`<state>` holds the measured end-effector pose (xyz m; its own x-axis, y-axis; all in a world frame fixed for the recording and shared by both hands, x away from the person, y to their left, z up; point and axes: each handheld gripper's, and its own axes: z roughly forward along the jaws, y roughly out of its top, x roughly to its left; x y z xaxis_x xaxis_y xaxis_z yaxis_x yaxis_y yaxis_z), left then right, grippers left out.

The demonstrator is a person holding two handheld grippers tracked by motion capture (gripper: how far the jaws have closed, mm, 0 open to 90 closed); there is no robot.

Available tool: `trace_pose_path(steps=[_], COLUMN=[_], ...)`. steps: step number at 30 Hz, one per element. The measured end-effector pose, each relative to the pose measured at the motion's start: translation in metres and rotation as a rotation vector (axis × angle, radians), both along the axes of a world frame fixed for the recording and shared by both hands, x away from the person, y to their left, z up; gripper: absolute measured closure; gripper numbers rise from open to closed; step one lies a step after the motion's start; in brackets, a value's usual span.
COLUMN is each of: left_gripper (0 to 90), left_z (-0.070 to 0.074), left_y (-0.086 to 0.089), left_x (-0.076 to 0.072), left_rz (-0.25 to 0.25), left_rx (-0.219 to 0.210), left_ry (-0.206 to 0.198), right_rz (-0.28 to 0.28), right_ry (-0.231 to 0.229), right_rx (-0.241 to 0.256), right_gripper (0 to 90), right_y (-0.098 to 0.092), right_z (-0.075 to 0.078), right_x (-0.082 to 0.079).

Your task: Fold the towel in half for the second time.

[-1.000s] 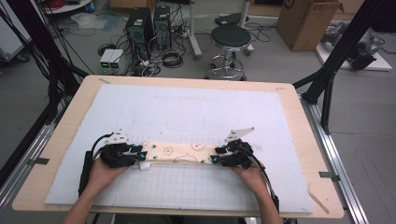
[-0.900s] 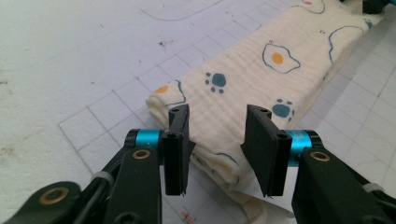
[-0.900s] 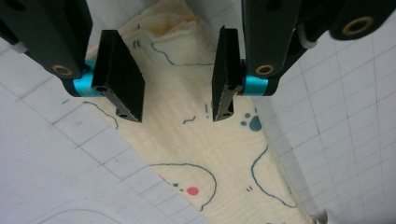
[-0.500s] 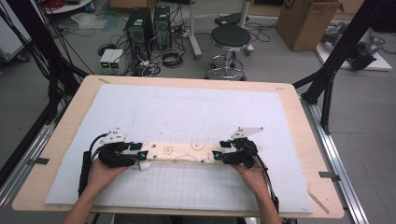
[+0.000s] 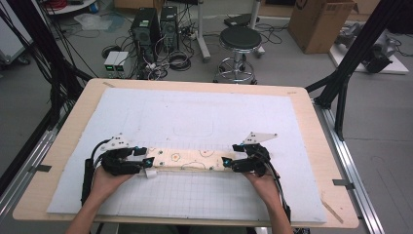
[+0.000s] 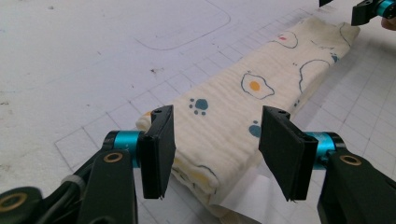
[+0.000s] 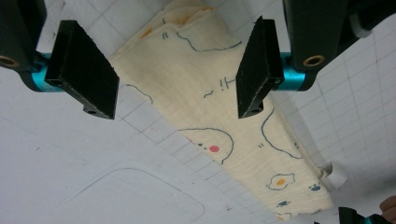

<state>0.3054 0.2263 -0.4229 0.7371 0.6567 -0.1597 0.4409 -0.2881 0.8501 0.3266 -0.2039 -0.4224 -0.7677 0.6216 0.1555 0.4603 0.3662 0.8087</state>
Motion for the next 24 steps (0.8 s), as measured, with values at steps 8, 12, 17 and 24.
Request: trace_pose_path(steps=[8,12,17,24], left_gripper=[43.3,42.6,39.6,37.1], left_z=[0.0008,0.0011,0.0017,0.004], left_y=[0.0002,0.0003,0.001,0.0062], left_x=[-0.0009,-0.0012,-0.0018,-0.0041], left_rz=[-0.003,-0.004,0.003,0.013], left_rx=[-0.007,-0.005,-0.003,-0.018], left_ry=[-0.002,-0.007,-0.007,-0.018], right_rz=[-0.017,-0.018,-0.019,-0.029], right_ry=[-0.013,-0.017,-0.012,-0.017], right_rx=[0.001,0.003,0.004,0.003], right_gripper=[25.5,24.6,22.8,20.3], right_y=[-0.0006,-0.0011,-0.0011,-0.0024], right_z=[0.0019,0.0021,0.0024,0.0039], right_x=[-0.0013,-0.0013,-0.0018,-0.0036])
